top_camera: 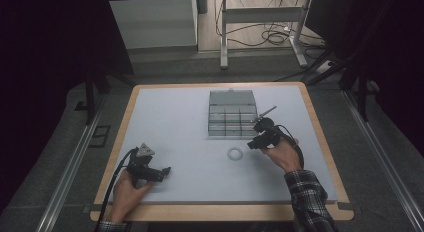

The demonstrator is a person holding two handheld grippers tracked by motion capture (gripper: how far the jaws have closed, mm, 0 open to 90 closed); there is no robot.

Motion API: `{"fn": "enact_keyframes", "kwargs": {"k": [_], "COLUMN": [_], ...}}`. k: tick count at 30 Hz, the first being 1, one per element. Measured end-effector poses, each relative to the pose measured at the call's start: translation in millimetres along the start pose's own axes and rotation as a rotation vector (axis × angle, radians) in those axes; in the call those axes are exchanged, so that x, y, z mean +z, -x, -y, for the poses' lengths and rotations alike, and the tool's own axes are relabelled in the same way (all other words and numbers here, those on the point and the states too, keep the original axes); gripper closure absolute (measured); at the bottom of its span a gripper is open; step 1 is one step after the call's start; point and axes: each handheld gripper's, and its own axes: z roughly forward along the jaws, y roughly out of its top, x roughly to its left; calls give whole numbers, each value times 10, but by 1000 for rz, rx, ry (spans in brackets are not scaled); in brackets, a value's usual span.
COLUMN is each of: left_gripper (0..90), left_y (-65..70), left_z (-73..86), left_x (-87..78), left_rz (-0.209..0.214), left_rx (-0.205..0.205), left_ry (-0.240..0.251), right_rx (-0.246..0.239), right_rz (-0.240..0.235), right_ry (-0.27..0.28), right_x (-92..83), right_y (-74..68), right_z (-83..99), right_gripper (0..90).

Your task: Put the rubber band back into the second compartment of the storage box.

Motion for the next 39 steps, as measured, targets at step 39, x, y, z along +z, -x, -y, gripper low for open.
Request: {"fn": "enact_keyframes", "kwargs": {"k": [39], "left_gripper": [0], "left_y": [0], "left_z": [0], "left_x": [0], "left_rz": [0], "left_rx": [0], "left_ry": [0], "right_rx": [-188], "right_rz": [30], "right_ry": [-310], "right_x": [446], "right_y": [-375], "right_z": [-457], "right_gripper": [811]}}
